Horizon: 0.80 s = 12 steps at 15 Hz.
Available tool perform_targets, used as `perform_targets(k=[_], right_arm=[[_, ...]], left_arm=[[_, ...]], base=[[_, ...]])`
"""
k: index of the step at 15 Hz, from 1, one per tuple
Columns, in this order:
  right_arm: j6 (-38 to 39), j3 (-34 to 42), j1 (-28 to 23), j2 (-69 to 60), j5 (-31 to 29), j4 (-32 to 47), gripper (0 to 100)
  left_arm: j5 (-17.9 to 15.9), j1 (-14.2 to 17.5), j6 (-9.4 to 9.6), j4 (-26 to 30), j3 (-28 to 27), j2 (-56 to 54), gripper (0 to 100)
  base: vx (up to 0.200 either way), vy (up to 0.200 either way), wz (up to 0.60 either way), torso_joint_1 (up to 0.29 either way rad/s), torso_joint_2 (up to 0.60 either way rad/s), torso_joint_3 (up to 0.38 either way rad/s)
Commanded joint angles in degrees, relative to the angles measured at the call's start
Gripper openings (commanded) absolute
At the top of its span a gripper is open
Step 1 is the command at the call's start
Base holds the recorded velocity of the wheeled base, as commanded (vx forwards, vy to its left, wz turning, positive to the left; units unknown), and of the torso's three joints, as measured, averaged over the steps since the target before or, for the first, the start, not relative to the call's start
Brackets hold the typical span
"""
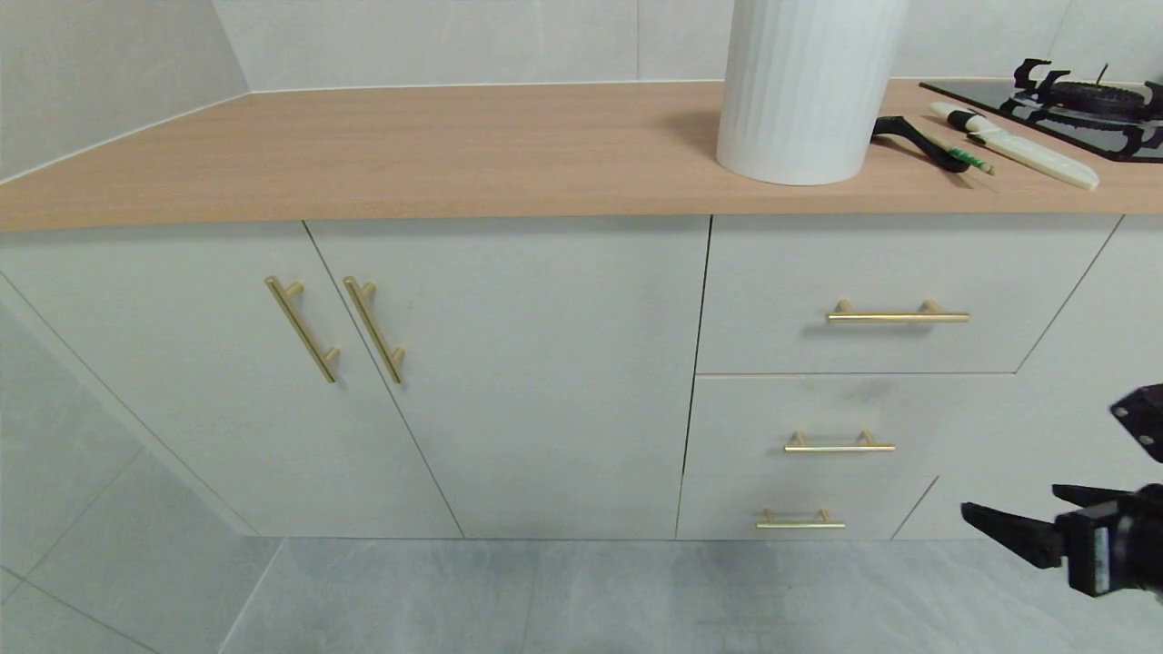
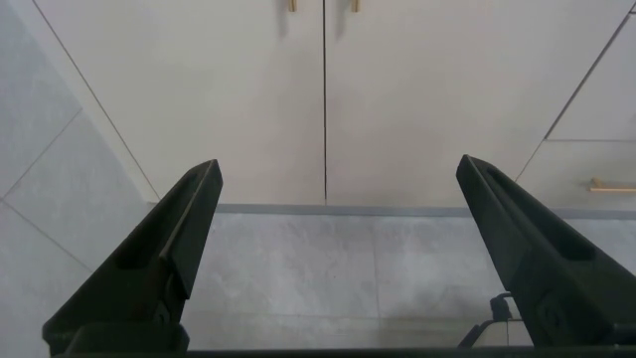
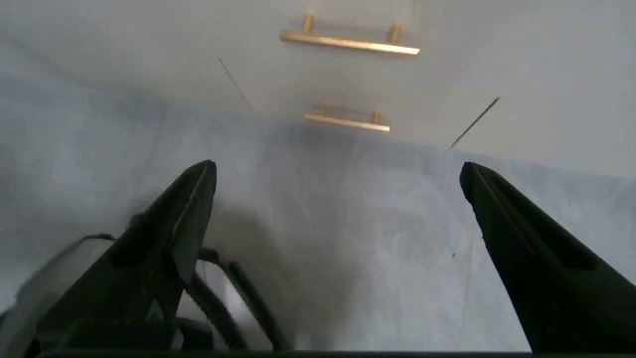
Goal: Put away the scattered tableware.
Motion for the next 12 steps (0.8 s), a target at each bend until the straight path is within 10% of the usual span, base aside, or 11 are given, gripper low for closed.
perform_targets(k=[1,12], right_arm=[[-1.13,-6.31,0.37,21.01,-0.18,-7.62,100],[0.45,-9.47,0.37,44.12,-5.11,-30.2,100]], left_arm=[[0.06,0.02,-0.01,-0.02,0.01,0.07,100],[0.06,0.02,-0.01,-0.02,0.01,0.07,100]], base=[[0.0,0.0,0.0,0.0,0.0,0.0],[0.0,0.0,0.0,0.0,0.0,0.0]])
